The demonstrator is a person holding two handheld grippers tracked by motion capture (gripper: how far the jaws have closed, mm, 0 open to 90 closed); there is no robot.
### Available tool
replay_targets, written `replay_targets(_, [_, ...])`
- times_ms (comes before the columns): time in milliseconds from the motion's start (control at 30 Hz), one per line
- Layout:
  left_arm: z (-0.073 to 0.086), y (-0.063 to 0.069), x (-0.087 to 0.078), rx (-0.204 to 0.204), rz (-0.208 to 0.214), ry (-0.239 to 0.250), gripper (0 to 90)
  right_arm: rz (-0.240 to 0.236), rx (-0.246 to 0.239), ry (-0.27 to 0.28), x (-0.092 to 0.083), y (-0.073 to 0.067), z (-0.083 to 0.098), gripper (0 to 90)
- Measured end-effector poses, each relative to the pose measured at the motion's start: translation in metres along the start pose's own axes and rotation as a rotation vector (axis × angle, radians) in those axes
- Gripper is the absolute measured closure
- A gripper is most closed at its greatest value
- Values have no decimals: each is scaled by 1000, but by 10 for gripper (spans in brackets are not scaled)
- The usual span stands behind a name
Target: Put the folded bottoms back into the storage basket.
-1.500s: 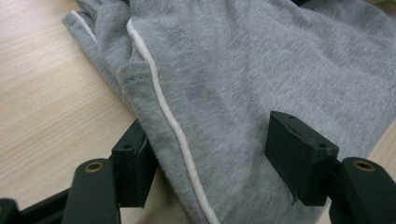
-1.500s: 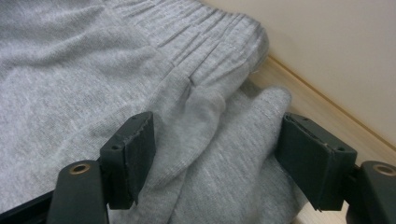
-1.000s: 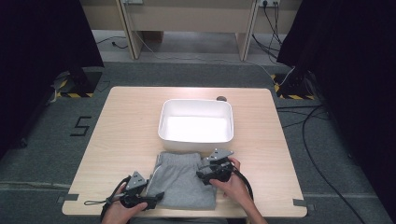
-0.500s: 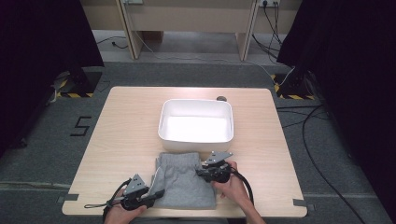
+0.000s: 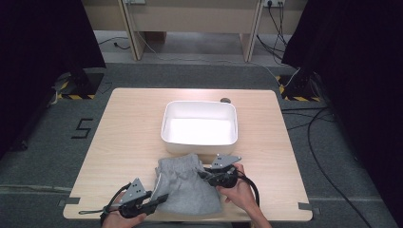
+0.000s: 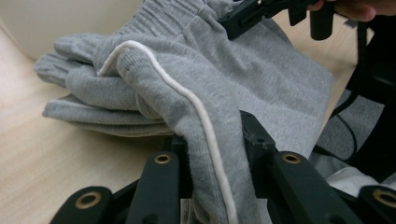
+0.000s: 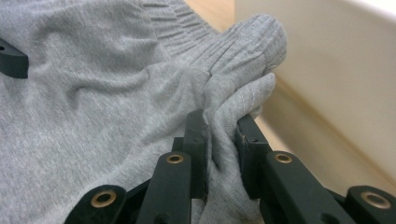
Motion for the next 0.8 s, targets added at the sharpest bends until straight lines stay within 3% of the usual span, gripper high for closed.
replay_targets(167, [-22,0,-15,25,-8,50,708,-6,-23,56,-18,-7,-18,785])
replay_targets(300, [-41,-2,-24,44,5,85,708,4,-58,66,-31,-10,-33,786])
replay_targets(567, [-76,-21,-29,87,-23,95,707,23,-87,103,-52,-6,-67,785])
replay_targets(800, [-103,-39,-24,118,-47,102,706,55,-93,129,-64,7,-96,785])
Point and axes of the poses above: each handheld gripper's, and its own axes: x roughly forward along the jaws, z roughly out of its underside, y roughly to its right, the point moved 8 cm from there along x, roughly forward along the jaws, and after that the axes turned 15 degrees about x, right-handed, at the moved point
